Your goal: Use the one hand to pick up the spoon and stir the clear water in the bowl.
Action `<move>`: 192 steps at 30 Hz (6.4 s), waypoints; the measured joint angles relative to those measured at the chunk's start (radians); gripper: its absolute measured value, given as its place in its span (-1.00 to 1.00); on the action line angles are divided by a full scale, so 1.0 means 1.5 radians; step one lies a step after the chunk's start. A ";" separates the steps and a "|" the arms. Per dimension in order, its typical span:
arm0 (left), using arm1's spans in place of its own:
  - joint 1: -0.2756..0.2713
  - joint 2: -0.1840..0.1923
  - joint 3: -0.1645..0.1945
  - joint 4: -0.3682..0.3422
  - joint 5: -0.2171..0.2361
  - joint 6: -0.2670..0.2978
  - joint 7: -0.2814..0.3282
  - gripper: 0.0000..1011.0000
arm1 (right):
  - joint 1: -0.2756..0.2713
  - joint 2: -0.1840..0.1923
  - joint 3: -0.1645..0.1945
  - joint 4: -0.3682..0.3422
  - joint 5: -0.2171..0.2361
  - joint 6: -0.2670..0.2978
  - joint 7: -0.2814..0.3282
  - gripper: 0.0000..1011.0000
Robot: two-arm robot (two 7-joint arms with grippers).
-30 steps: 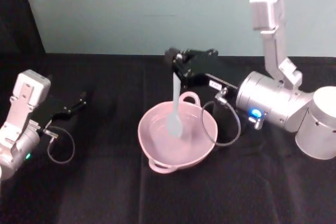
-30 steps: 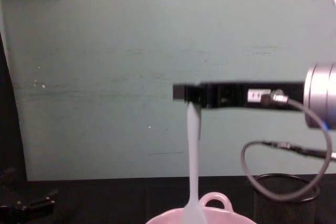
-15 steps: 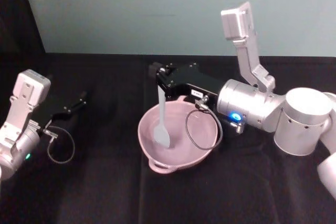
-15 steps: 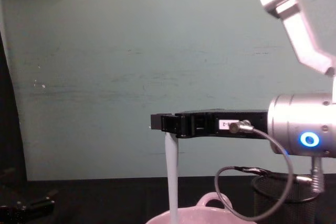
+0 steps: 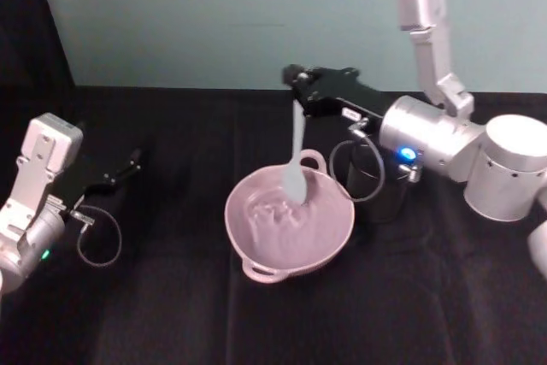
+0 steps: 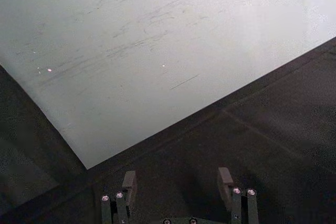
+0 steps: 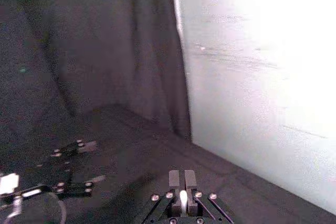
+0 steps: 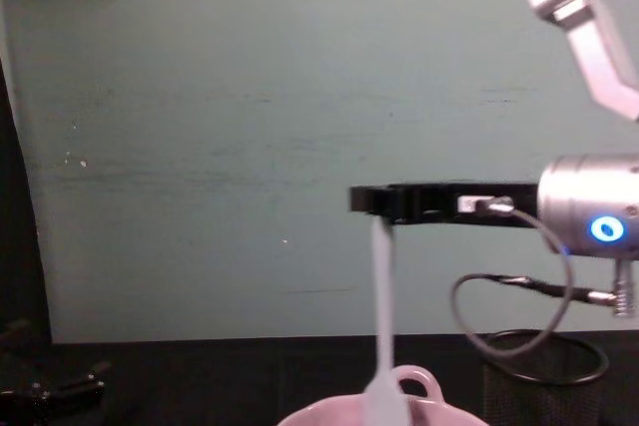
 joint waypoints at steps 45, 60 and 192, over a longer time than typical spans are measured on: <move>0.000 0.000 0.000 0.000 0.000 0.000 0.000 1.00 | -0.030 -0.020 0.011 -0.029 -0.007 -0.011 0.002 -0.87; 0.000 0.000 0.000 0.000 0.000 0.000 0.000 1.00 | -0.048 0.026 0.041 -0.073 -0.012 0.017 -0.022 -0.87; 0.000 0.000 0.000 0.000 0.000 0.000 0.000 1.00 | -0.099 0.003 -0.007 -0.157 -0.034 0.031 -0.029 -0.87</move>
